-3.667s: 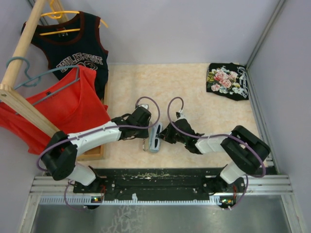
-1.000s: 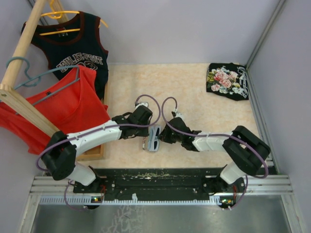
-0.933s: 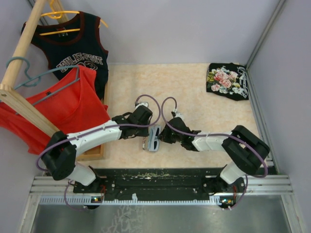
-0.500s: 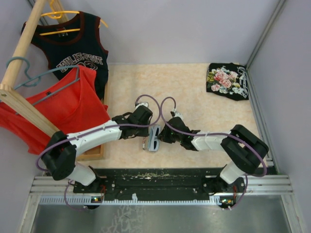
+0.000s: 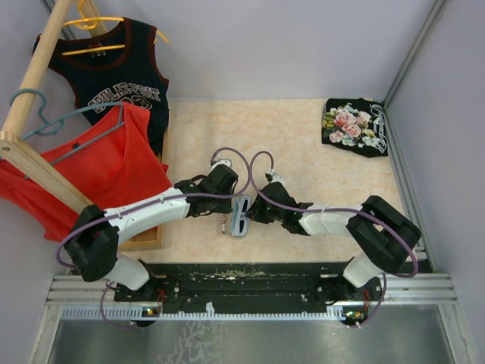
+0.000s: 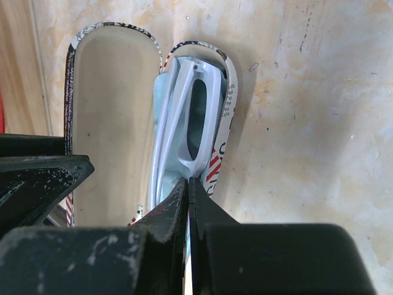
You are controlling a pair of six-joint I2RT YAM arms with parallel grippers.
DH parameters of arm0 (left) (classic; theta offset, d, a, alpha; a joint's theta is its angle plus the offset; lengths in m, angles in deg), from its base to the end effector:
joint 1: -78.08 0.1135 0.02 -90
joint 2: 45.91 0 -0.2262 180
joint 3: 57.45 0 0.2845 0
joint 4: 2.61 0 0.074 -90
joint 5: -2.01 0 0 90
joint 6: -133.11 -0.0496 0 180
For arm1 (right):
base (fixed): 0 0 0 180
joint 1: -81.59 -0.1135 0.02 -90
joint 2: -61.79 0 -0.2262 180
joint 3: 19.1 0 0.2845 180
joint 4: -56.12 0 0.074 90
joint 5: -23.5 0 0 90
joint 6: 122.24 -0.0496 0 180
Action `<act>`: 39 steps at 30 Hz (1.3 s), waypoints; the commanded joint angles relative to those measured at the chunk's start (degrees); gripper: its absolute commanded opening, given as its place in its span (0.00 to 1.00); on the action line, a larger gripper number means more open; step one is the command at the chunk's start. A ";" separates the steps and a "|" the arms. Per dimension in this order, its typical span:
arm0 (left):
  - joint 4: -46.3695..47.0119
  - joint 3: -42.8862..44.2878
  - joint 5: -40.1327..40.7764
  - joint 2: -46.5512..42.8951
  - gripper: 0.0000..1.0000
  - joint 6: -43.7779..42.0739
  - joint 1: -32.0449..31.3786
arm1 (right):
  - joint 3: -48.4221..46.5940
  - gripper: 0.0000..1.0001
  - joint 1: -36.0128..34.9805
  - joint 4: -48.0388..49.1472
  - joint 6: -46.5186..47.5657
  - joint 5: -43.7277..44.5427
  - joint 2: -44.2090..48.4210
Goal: Organize the sunglasses
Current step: Place the sunglasses in the sunglasses case.
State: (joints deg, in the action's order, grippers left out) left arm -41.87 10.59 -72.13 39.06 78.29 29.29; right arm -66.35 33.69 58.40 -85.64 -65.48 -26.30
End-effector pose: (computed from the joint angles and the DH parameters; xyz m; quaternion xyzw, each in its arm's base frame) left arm 0.2342 -0.2469 0.1549 0.0725 0.9457 -0.0945 0.3024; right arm 0.2181 0.2401 0.0765 0.0471 0.8997 0.3305 0.2814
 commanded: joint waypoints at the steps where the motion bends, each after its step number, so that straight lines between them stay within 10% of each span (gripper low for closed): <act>1: -0.86 2.06 0.71 -0.43 0.34 0.51 -0.36 | -3.27 0.00 -0.57 -0.13 1.74 0.56 3.41; 39: -0.85 2.17 0.75 -0.42 0.33 0.97 -0.50 | -6.02 0.05 -1.66 -3.21 2.88 0.21 -2.93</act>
State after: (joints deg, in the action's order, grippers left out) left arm -42.27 11.20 -71.94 39.06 79.16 29.18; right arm -69.25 33.19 53.70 -83.79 -65.70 -27.53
